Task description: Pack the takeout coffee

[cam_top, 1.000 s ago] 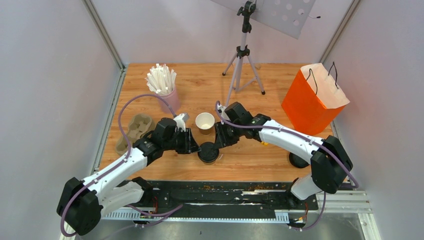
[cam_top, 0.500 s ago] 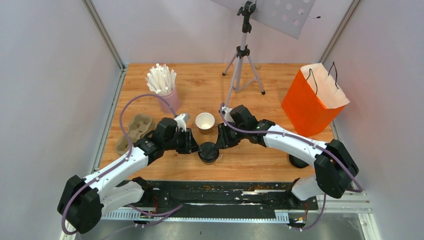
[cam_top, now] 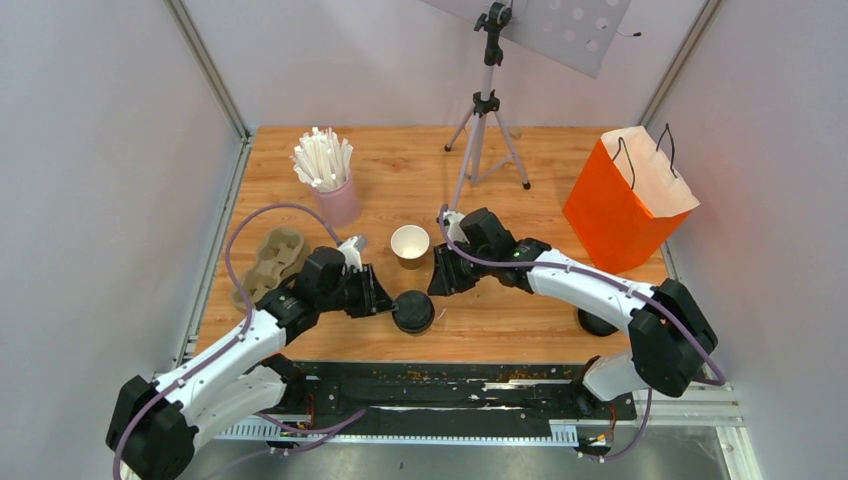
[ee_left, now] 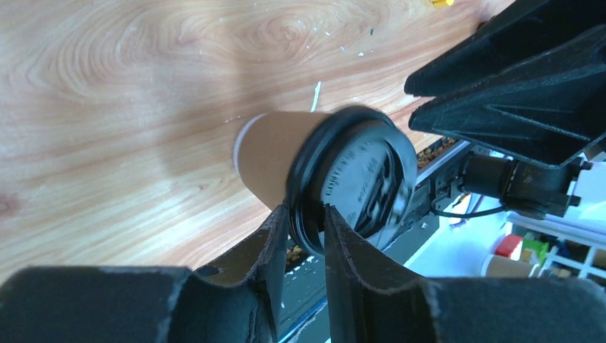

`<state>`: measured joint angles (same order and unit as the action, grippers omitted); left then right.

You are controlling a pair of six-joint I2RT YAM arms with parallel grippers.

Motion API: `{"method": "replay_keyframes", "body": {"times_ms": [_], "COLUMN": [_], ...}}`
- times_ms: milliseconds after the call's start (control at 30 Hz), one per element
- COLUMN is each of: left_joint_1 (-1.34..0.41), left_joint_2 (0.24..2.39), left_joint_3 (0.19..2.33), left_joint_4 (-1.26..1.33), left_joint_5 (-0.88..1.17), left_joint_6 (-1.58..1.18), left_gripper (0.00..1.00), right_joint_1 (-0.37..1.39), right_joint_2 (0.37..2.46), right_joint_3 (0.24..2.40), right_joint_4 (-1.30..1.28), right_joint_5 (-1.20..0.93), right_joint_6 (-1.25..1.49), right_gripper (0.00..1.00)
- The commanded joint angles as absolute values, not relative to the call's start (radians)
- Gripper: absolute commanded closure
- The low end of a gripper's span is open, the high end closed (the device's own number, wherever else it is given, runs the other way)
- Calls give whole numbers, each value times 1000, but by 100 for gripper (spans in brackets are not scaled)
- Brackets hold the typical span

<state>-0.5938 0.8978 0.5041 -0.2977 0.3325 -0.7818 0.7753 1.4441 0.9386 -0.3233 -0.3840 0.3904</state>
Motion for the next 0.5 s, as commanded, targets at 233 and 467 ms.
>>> {"method": "replay_keyframes", "body": {"times_ms": [233,467], "left_joint_1": [-592,-592], "left_joint_2": [771,831], "left_joint_3": [449,533], "left_joint_4": [-316,-313], "left_joint_5": [338,360], "left_joint_6": [-922,-835], "left_gripper": [48,43], "right_joint_1": [768,778], "right_joint_2": [1411,1299], "right_joint_3": [1015,972], "right_joint_4": [-369,-380], "right_joint_5": [-369,-391], "right_joint_6": [398,446], "right_gripper": [45,38]}}
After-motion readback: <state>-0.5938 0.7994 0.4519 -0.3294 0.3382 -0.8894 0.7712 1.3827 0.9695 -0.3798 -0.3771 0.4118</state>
